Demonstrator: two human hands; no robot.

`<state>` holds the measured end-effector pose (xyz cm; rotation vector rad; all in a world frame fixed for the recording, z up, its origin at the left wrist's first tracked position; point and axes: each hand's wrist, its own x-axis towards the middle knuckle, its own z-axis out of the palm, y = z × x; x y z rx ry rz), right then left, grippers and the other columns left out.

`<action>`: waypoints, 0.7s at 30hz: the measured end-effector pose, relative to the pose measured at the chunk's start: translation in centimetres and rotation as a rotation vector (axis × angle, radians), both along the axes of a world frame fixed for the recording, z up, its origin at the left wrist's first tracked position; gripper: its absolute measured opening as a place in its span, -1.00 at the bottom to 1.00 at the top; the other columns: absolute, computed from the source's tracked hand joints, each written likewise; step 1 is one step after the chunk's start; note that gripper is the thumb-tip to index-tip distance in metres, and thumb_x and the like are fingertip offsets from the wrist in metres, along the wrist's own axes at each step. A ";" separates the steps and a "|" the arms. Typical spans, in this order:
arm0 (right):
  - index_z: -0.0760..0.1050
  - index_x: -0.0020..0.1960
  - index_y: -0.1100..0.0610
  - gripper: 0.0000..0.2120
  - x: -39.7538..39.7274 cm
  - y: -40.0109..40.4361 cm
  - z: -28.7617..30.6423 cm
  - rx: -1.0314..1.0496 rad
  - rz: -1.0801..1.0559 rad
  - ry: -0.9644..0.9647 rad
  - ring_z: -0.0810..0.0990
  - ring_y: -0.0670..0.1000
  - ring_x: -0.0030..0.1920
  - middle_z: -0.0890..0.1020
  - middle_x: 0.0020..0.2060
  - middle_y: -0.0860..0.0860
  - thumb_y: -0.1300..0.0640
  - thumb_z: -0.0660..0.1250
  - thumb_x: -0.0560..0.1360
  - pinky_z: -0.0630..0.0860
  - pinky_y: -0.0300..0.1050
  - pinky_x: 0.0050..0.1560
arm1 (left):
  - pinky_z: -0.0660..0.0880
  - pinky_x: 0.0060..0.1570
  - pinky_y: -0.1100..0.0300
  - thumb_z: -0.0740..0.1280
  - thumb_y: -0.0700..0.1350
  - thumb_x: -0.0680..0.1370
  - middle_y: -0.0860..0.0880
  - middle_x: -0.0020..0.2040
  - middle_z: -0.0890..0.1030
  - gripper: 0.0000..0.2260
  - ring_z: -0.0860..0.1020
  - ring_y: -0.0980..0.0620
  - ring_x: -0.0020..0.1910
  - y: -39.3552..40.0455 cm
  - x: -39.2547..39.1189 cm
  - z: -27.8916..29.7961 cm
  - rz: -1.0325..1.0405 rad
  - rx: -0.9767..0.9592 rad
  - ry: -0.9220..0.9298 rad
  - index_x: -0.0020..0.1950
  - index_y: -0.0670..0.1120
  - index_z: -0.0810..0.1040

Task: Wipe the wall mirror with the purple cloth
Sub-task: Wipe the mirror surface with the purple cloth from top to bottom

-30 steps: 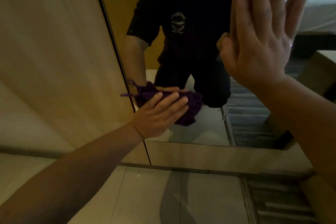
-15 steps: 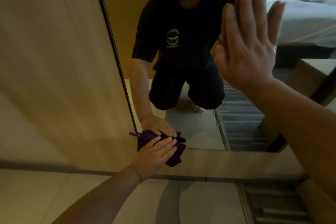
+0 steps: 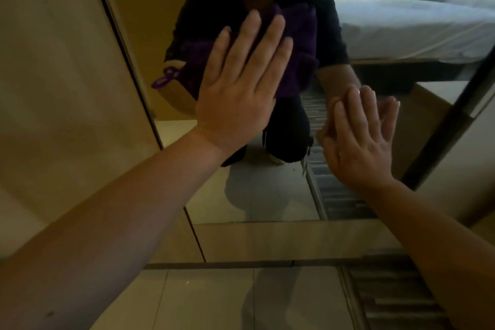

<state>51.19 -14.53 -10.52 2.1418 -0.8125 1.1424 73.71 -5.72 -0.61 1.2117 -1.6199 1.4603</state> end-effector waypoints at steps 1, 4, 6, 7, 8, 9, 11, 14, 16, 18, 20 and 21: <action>0.13 0.57 0.18 -0.38 0.1 -0.5 -0.2 -0.051 0.005 -0.016 -0.12 0.13 0.58 0.03 0.58 0.13 0.02 0.25 0.61 -0.20 0.31 0.49 | 0.38 0.35 -0.20 0.26 -0.20 0.62 -0.15 0.43 0.45 -0.63 0.40 -0.22 0.42 -0.1 -0.1 -1.6 0.003 0.018 -0.039 0.44 -0.15 0.46; 0.13 0.56 0.17 -0.36 0.5 -1.5 -0.7 -0.164 0.029 -0.050 -0.05 0.14 0.58 0.00 0.59 0.08 0.02 0.28 0.58 -0.14 0.31 0.48 | 0.33 0.40 -0.15 0.22 -0.13 0.64 -0.11 0.48 0.38 -0.60 0.34 -0.17 0.47 0.5 0.3 -8.5 -0.019 0.119 -0.152 0.49 -0.13 0.39; 0.13 0.57 0.16 -0.36 0.7 -1.8 -0.9 -0.185 0.043 -0.076 -0.03 0.14 0.58 0.03 0.58 0.08 0.02 0.26 0.58 -0.11 0.32 0.48 | 0.23 0.45 -0.11 0.17 -0.10 0.64 -0.09 0.52 0.33 -0.57 0.30 -0.14 0.50 0.9 0.8 -14.1 -0.013 0.226 -0.234 0.52 -0.11 0.34; 0.12 0.57 0.16 -0.37 0.7 -1.9 -0.9 -0.190 0.045 -0.085 -0.03 0.14 0.57 0.03 0.58 0.08 0.03 0.24 0.58 -0.11 0.32 0.48 | 0.17 0.47 -0.10 0.14 -0.11 0.64 -0.08 0.53 0.31 -0.56 0.28 -0.13 0.51 1.2 1.1 -17.2 -0.005 0.287 -0.271 0.53 -0.11 0.32; 0.12 0.57 0.16 -0.38 0.7 -1.9 -1.0 -0.198 0.046 -0.093 -0.03 0.14 0.57 0.03 0.58 0.08 0.03 0.21 0.58 -0.11 0.32 0.48 | 0.09 0.52 -0.09 0.12 -0.12 0.64 -0.07 0.54 0.29 -0.56 0.25 -0.12 0.52 1.7 1.4 -20.2 0.012 0.348 -0.320 0.54 -0.11 0.31; 0.13 0.57 0.16 -0.39 0.7 -2.1 -1.0 -0.211 0.046 -0.098 -0.03 0.13 0.58 0.04 0.57 0.08 0.03 0.20 0.58 -0.11 0.31 0.48 | 0.00 0.54 -0.10 0.12 -0.12 0.64 -0.06 0.55 0.26 -0.55 0.21 -0.12 0.54 2.3 1.7 -23.2 0.034 0.416 -0.379 0.55 -0.12 0.29; 0.16 0.56 0.18 -0.40 0.7 -2.2 -1.1 -0.239 0.045 -0.104 -0.02 0.14 0.58 0.05 0.57 0.09 0.03 0.19 0.57 -0.12 0.29 0.50 | -0.15 0.55 -0.11 0.15 -0.11 0.61 -0.06 0.58 0.20 -0.49 0.13 -0.10 0.57 3.4 2.2 -28.5 0.065 0.566 -0.478 0.57 -0.13 0.24; 0.17 0.55 0.18 -0.39 0.8 -2.2 -1.0 -0.248 0.022 -0.100 -0.02 0.13 0.57 0.03 0.58 0.07 0.02 0.20 0.56 -0.07 0.34 0.48 | -0.12 0.55 -0.05 0.09 -0.12 0.62 -0.04 0.59 0.18 -0.51 0.11 -0.08 0.57 4.2 1.9 -30.7 0.058 0.687 -0.440 0.57 -0.11 0.24; 0.16 0.55 0.18 -0.39 0.8 -1.8 -0.8 -0.208 0.009 -0.094 -0.05 0.12 0.57 0.01 0.58 0.06 0.01 0.21 0.57 -0.03 0.38 0.45 | -0.03 0.53 -0.03 0.06 -0.13 0.61 -0.02 0.57 0.23 -0.52 0.13 -0.09 0.55 4.7 1.6 -29.9 0.011 0.766 -0.381 0.55 -0.10 0.26; 0.15 0.56 0.17 -0.40 0.6 -1.4 -0.5 -0.168 -0.009 -0.079 -0.10 0.10 0.58 -0.02 0.58 0.04 0.00 0.20 0.59 -0.04 0.37 0.45 | 0.15 0.47 -0.03 0.10 -0.11 0.57 -0.03 0.53 0.32 -0.51 0.23 -0.08 0.51 5.1 1.2 -28.5 -0.038 0.855 -0.354 0.52 -0.10 0.29; 0.13 0.57 0.16 -0.43 0.1 -0.9 0.0 -0.106 -0.018 -0.033 -0.15 0.09 0.58 -0.02 0.58 0.05 -0.01 0.15 0.63 -0.13 0.32 0.48 | 0.42 0.30 -0.03 0.15 -0.15 0.54 -0.08 0.47 0.40 -0.53 0.39 -0.10 0.40 5.3 0.4 -26.5 -0.093 0.882 -0.241 0.47 -0.12 0.32; 0.13 0.58 0.16 -0.45 -0.2 -0.5 0.3 -0.068 -0.019 -0.002 -0.15 0.09 0.58 0.00 0.58 0.08 -0.01 0.12 0.65 -0.16 0.28 0.49 | 0.51 0.18 -0.04 0.17 -0.19 0.53 -0.11 0.42 0.45 -0.55 0.48 -0.11 0.32 5.3 -0.3 -25.0 -0.142 0.869 -0.117 0.43 -0.13 0.36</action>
